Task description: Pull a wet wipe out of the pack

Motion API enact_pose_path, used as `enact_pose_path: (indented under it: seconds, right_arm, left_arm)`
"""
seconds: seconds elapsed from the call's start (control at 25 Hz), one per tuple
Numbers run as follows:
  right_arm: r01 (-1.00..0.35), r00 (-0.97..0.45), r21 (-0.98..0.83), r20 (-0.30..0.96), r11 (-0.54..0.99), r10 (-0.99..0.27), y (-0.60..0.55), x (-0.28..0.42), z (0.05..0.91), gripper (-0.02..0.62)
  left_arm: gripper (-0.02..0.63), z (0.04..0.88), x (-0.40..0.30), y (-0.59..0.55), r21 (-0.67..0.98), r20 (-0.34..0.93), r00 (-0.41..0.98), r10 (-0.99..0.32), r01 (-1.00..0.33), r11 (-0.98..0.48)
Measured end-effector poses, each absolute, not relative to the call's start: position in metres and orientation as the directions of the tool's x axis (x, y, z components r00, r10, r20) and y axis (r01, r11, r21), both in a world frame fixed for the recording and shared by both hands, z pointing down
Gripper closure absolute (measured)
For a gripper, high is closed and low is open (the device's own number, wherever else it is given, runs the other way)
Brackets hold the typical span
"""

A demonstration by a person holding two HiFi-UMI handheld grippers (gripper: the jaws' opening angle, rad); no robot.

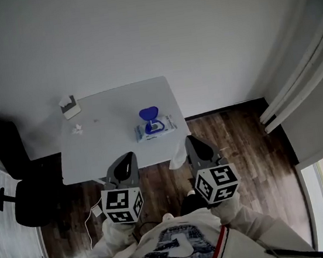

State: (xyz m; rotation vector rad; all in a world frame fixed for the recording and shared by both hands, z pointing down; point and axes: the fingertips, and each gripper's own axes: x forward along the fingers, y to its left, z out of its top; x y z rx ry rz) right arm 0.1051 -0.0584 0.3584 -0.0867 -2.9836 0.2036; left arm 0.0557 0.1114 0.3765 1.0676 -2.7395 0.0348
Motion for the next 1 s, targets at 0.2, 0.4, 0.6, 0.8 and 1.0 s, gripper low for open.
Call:
enact_pose_path:
  seconds: [0.2, 0.4, 0.6, 0.8, 1.0]
  right_arm:
    - [0.056, -0.985, -0.163, 0.149, 0.985, 0.081, -0.065, 0.110, 0.358, 0.586]
    - [0.084, -0.982, -0.179, 0.150, 0.980, 0.111, -0.079, 0.113, 0.357, 0.586]
    - [0.115, -0.980, -0.179, 0.141, 0.977, 0.141, -0.088, 0.118, 0.354, 0.586]
    - [0.129, -0.977, -0.173, 0.148, 0.976, 0.156, -0.093, 0.120, 0.358, 0.588]
    - [0.138, -0.973, -0.172, 0.163, 0.975, 0.166, -0.090, 0.118, 0.365, 0.588]
  left_arm:
    - [0.600, 0.378, 0.062, 0.101, 0.073, 0.198, -0.708, -0.678, -0.679, 0.730]
    - [0.601, 0.373, 0.063, 0.082, 0.067, 0.196, -0.723, -0.662, -0.664, 0.745]
    - [0.600, 0.370, 0.070, 0.062, 0.047, 0.202, -0.728, -0.656, -0.662, 0.748]
    - [0.600, 0.371, 0.077, 0.048, 0.039, 0.213, -0.720, -0.660, -0.669, 0.742]
    - [0.601, 0.373, 0.074, 0.050, 0.040, 0.218, -0.723, -0.655, -0.664, 0.746]
